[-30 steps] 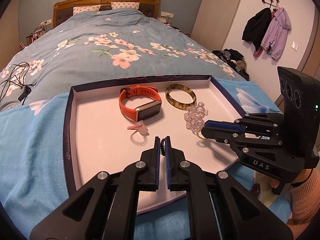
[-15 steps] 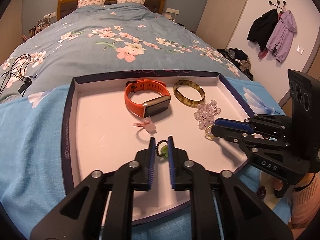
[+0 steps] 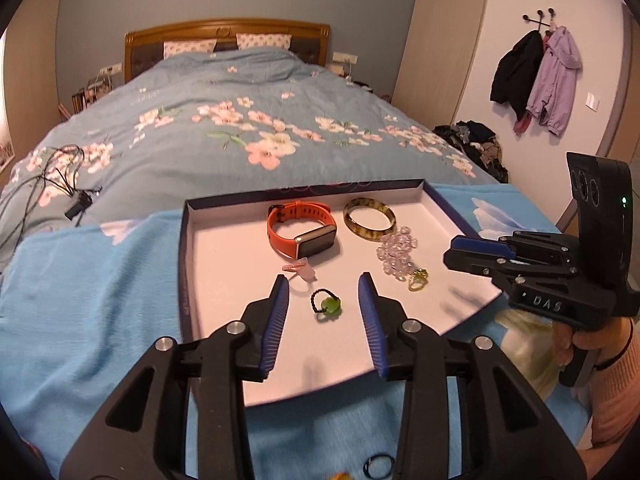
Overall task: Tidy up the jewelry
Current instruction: 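Carry the ring and hair tie into the box lid and open both tools, then grasp the purple beaded bracelet on the bed cover with the right tool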
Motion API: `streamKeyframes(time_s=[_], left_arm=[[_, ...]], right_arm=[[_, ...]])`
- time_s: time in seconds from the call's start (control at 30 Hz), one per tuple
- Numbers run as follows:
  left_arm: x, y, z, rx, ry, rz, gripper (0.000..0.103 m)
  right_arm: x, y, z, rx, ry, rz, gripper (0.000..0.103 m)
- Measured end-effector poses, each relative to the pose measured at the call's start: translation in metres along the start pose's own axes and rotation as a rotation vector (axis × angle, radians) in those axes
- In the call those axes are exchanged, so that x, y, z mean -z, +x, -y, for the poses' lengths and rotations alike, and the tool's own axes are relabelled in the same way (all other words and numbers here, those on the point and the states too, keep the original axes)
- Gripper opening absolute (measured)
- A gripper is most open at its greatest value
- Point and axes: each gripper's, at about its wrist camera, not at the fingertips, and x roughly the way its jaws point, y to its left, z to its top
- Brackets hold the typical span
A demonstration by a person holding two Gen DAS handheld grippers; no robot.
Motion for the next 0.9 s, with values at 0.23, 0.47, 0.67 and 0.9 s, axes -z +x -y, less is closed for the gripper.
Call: streamKeyframes(time_s=[0.23, 0.47, 0.67, 0.9], left_arm=[[0.023, -0.042, 0.007, 0.008, 0.042, 0.038, 0.042], [0.055, -0.057, 0.008, 0.012, 0.04, -0.002, 0.045], [0.076, -0.06, 0.004, 0.016, 0.025, -0.032, 0.046], [0.084, -0.058, 0.002, 0.023, 0.009, -0.047, 0.046]], right_arm=[[0.024, -0.036, -0.008, -0.037, -0.018, 0.009, 0.023], [0.069, -0.05, -0.014, -0.041, -0.028, -0.06, 0.023], [0.094, -0.051, -0.017, -0.062, 0.0, -0.107, 0.023], [0.102, -0.048, -0.023, -0.066, -0.001, -0.134, 0.012]])
